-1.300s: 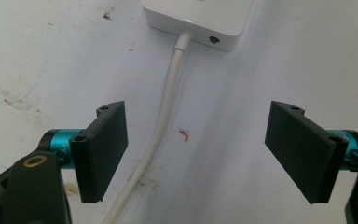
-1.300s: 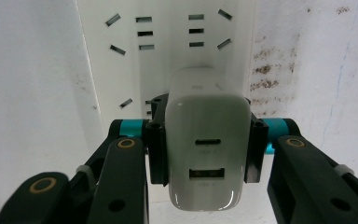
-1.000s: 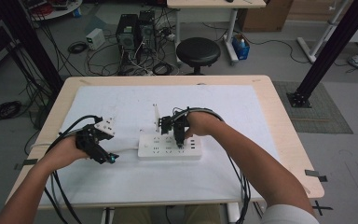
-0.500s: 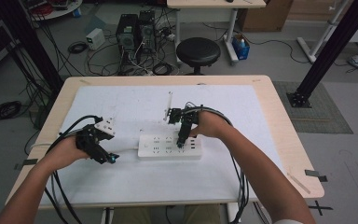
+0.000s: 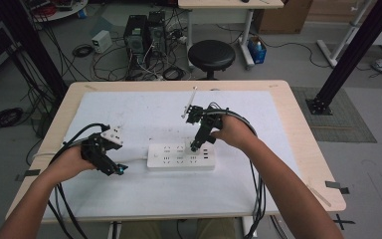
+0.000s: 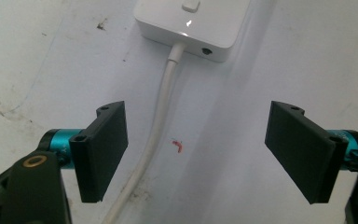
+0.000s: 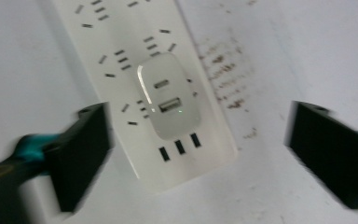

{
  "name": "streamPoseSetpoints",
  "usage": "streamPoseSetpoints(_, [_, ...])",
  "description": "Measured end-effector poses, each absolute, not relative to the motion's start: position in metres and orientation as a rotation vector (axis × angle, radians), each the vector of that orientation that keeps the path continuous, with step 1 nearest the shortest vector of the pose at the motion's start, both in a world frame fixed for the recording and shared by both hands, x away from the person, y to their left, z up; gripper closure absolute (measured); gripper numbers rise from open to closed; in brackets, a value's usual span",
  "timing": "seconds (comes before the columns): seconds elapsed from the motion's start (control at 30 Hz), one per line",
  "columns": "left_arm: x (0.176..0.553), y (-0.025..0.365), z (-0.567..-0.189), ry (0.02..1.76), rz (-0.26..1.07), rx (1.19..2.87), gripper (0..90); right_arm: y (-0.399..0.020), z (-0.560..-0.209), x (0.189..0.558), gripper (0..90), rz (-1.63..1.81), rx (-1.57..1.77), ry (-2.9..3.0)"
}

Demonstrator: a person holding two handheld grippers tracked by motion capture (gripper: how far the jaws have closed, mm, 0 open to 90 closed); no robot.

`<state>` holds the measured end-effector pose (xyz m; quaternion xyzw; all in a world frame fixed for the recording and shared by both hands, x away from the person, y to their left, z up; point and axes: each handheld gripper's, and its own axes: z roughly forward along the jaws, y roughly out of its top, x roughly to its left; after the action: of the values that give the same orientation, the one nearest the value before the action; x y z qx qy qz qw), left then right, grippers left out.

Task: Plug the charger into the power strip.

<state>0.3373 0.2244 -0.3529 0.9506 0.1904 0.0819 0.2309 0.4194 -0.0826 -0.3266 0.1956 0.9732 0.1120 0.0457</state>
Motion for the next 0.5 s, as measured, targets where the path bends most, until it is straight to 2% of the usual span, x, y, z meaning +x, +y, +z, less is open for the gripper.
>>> streamPoseSetpoints(0.5, [0.34, 0.222, -0.332, 0.543, 0.263, 2.591, 21.2, -0.123, -0.285, 0.394, 0.7, 0.447, 0.718, 2.882])
